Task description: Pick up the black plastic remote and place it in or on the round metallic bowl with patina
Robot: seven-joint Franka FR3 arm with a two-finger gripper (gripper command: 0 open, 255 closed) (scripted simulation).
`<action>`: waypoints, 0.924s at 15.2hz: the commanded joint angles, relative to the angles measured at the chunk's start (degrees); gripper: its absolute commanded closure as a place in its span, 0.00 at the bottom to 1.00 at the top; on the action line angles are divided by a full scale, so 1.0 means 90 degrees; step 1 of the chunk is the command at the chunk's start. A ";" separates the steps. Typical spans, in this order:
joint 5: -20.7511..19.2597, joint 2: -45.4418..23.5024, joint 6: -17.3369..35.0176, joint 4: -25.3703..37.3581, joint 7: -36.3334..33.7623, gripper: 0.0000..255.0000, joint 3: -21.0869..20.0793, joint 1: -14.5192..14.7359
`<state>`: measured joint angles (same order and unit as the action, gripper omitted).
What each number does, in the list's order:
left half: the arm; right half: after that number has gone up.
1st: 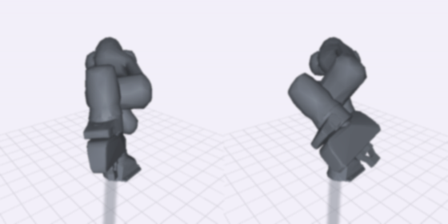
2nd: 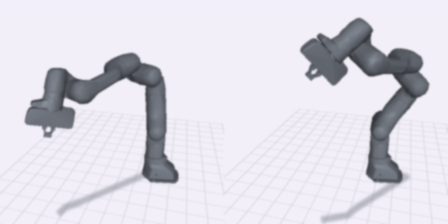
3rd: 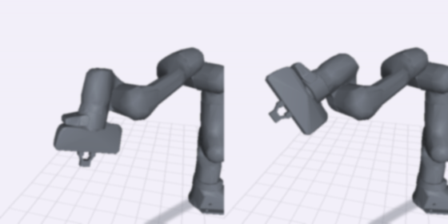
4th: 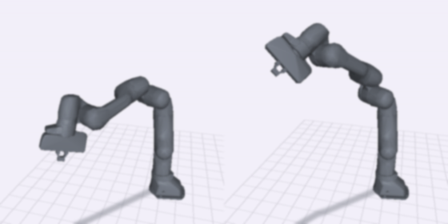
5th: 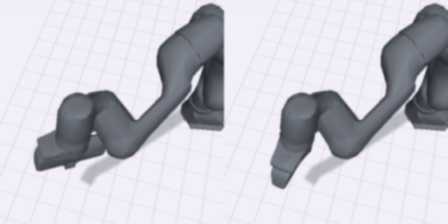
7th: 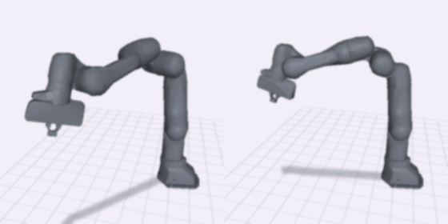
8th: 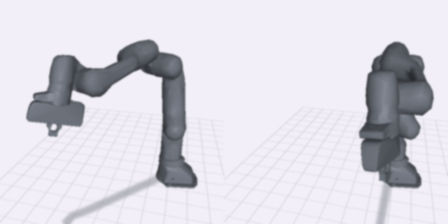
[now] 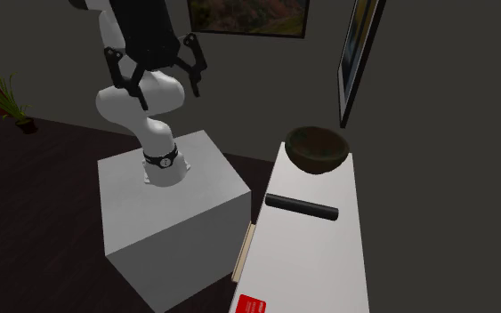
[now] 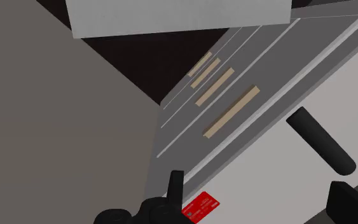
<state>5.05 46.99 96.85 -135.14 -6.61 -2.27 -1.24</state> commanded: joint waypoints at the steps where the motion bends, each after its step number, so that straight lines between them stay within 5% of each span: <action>1: 0.0000 0.0000 0.0000 0.0000 0.0000 0.00 0.0000 0.0000; 14: 0.0225 -0.2456 0.1922 0.0018 0.1257 0.00 -0.0457 0.0855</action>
<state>6.98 26.86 112.81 -135.30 3.73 -6.02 5.91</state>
